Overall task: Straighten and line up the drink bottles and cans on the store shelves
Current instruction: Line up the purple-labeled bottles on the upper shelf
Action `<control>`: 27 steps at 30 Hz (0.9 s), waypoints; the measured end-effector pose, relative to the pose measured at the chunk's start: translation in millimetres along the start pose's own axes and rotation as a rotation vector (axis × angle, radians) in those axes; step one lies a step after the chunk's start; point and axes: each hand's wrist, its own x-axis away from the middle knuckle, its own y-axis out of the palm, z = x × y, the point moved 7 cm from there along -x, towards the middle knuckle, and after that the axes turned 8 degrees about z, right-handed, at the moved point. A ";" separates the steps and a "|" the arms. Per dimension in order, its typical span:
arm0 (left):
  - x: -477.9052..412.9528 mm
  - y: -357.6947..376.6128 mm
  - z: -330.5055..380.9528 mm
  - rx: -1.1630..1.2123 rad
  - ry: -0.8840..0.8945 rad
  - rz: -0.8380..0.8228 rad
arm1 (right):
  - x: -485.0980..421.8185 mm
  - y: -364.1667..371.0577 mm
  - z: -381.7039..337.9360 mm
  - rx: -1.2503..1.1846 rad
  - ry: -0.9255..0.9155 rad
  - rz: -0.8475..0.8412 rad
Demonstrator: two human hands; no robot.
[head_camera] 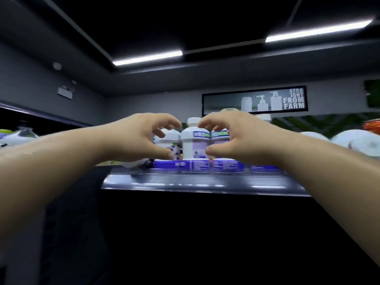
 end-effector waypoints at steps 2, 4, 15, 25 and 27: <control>0.9 -9.8 -31.0 -0.045 0.012 -0.040 | -19.7 24.1 -16.2 0.027 0.007 -0.017; -0.4 -19.8 -55.9 -0.115 0.036 -0.070 | -36.4 41.1 -30.0 0.073 0.000 -0.035; -9.7 -15.0 -105.1 -0.260 0.126 -0.176 | -97.8 78.7 -49.6 0.312 -0.001 -0.082; -33.8 -23.3 -133.8 -0.171 0.101 -0.076 | -117.9 103.4 -35.3 0.279 0.034 -0.094; -43.4 -31.8 -142.2 -0.044 0.045 -0.049 | -128.1 102.3 -30.2 0.241 0.080 -0.077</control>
